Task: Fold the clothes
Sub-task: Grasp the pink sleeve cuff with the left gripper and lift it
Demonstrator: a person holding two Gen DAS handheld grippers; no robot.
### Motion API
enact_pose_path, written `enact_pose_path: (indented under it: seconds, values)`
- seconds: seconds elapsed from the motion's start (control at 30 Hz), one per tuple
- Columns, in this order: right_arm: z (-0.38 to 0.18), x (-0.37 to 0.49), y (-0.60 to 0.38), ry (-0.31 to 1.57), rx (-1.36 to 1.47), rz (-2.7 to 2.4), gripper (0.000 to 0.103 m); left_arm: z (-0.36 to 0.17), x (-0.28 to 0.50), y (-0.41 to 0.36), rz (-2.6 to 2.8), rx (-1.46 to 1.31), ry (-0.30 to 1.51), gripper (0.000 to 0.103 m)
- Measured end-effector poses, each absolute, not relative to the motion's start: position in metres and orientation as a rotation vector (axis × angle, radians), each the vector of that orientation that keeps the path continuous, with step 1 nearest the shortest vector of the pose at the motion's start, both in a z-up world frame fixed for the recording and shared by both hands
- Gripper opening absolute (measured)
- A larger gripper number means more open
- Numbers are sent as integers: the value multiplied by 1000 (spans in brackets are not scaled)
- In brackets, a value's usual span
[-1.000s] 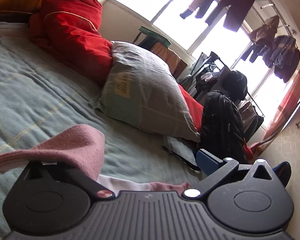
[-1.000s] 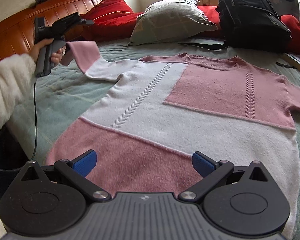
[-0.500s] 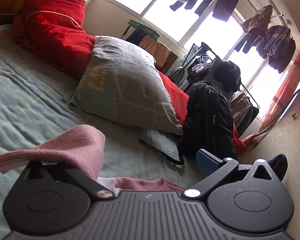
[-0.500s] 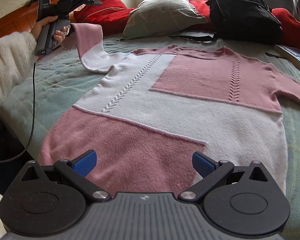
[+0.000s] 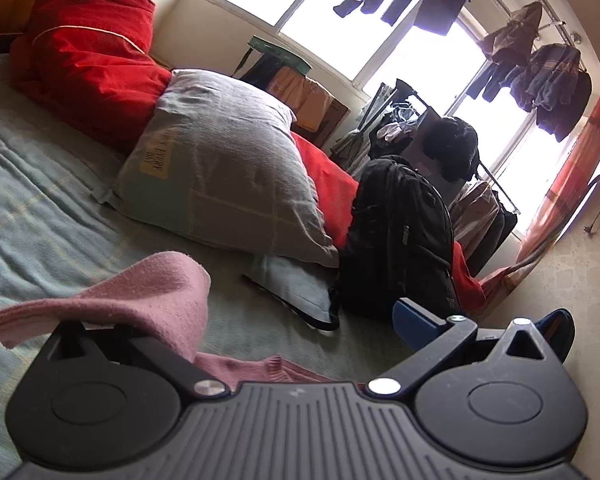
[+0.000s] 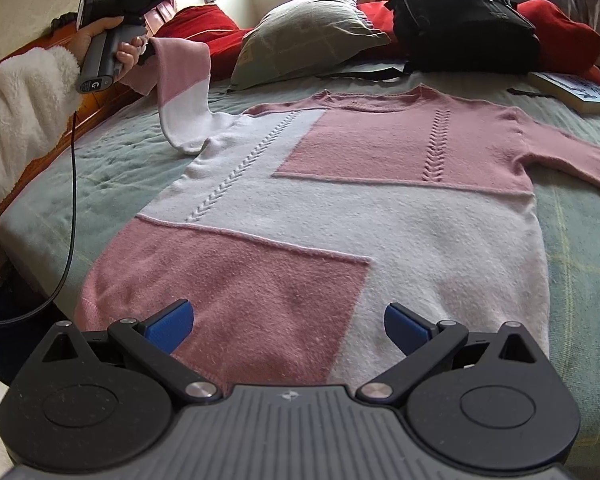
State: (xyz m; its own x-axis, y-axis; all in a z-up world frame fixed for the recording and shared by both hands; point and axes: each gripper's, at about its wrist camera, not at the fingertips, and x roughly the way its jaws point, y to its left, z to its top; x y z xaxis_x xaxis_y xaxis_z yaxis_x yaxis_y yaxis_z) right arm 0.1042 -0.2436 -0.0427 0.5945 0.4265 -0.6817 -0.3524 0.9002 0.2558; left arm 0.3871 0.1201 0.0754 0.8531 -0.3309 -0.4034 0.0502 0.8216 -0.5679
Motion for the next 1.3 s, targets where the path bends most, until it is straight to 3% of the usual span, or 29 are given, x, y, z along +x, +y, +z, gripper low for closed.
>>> enact_pose_path:
  seconds: [1.3]
  values:
    - [-52,101,-284,803,142,441,103,66,443,-48,-331,-417,701,102]
